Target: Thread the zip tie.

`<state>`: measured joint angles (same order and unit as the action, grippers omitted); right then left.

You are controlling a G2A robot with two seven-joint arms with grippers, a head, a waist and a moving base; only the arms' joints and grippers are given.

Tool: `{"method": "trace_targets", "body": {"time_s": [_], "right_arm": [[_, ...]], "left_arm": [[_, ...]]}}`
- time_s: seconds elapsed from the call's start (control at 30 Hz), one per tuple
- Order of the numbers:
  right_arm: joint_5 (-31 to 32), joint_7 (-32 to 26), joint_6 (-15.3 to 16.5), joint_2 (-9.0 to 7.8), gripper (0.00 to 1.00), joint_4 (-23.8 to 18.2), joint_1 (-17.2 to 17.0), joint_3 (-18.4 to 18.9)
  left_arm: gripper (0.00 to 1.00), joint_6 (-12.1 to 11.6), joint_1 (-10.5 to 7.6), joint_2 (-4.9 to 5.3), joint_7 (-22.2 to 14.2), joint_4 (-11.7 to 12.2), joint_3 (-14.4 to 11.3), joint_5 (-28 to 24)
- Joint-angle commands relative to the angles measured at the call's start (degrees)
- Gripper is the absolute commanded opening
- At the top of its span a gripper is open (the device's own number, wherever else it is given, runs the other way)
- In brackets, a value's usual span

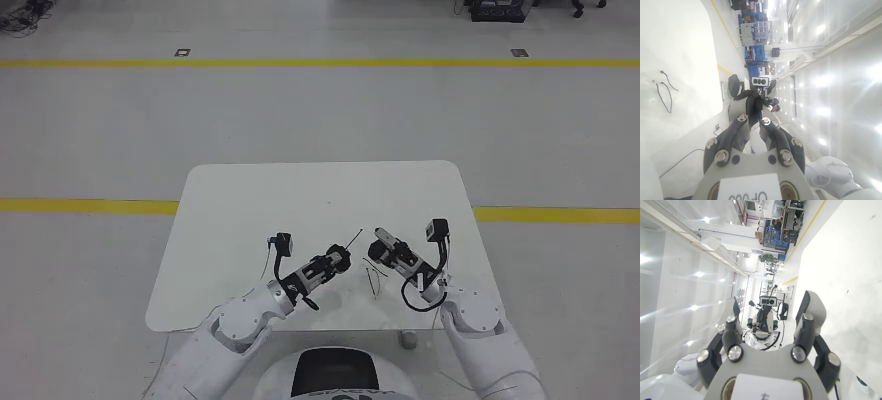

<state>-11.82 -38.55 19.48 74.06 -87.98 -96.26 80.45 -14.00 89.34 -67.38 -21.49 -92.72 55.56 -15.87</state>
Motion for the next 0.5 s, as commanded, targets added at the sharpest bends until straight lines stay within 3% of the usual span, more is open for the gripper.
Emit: {"method": "trace_targets", "body": {"time_s": [0.0,0.07,0.33,0.4,0.47], "right_arm": [[-0.6,-0.5,0.0,-0.03,1.00,0.0,0.0,0.5],[-0.6,-0.5,0.0,-0.03,1.00,0.0,0.0,0.5],[-0.6,-0.3,-0.4,-0.05,1.00,0.2,0.1,0.4],[-0.4,-2.8,-2.7,-0.36,1.00,0.8,0.7,0.7],[-0.1,-10.3,-3.3,-1.10,1.00,1.8,1.7,1.8]], "left_arm": [[0.00,1.2,-0.38,0.21,-0.6,-0.5,0.3,1.1],[0.00,1.8,-0.57,0.24,-0.8,-1.5,-0.1,2.4],[0.00,2.1,-0.69,0.23,-1.0,-1.4,-0.3,2.4],[0.00,2.2,-1.02,0.36,-2.2,-1.1,-0.1,2.4],[0.00,2.3,-1.12,0.80,-6.0,-0.7,0.7,1.9]]}}
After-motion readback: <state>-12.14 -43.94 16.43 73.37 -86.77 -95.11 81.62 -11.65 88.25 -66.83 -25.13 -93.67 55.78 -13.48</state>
